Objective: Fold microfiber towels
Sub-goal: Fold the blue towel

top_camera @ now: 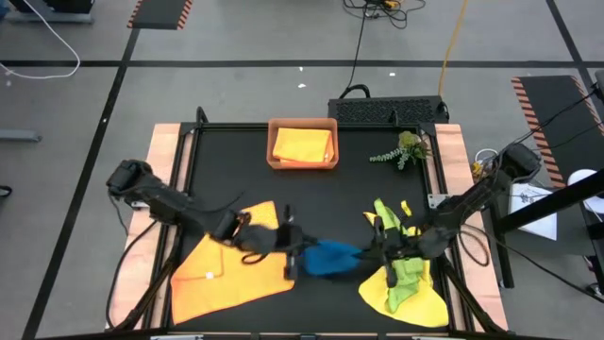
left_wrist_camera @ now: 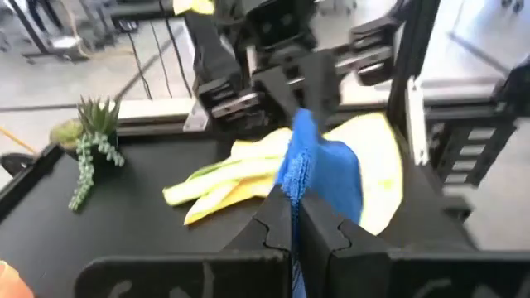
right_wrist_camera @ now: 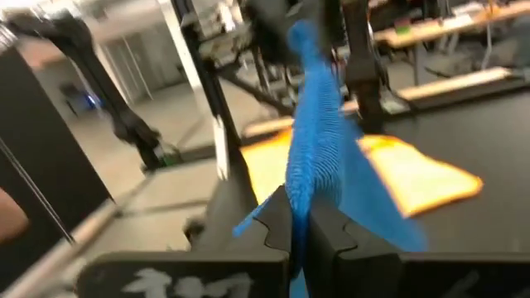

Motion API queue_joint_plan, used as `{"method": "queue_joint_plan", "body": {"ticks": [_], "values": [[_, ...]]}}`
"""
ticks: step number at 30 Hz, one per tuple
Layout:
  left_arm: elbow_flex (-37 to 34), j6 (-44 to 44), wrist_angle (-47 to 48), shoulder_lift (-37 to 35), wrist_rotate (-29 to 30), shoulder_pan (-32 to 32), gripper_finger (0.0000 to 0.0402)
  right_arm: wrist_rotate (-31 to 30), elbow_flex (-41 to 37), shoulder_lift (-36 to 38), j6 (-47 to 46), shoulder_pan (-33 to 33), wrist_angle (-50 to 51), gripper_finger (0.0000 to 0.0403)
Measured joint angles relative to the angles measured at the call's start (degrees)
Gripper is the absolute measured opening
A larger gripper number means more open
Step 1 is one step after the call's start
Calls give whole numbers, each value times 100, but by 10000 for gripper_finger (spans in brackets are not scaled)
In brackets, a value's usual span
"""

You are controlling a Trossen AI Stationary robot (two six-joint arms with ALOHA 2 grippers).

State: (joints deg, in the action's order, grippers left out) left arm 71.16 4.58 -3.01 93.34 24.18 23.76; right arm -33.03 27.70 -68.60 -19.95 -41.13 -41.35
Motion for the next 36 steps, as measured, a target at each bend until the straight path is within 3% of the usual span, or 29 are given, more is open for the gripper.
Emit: {"method": "queue_joint_plan", "body": {"ticks": [6,9,14,20,24,30,36], "values": [[-2,281,-550,32,919,769,2,64,160,267,109,-145,-63,1],[-2,541,-730,151,1167,1014,2,497,387,136,2,-164,33,1],[0,1052,-926,332,1205,1267,2,1057,988,-210,-387,-214,419,0],[-2,1407,-888,347,1241,1415,4,1032,1432,-417,-911,-245,1076,0],[-2,1579,-590,347,1546,1385,2,597,1432,-340,-1345,-190,1655,0],[-2,2136,656,347,1742,915,8,34,1432,-197,-2098,183,3012,0],[-2,1968,1515,347,1770,243,5,-18,1432,-203,-2183,896,3968,0]]}}
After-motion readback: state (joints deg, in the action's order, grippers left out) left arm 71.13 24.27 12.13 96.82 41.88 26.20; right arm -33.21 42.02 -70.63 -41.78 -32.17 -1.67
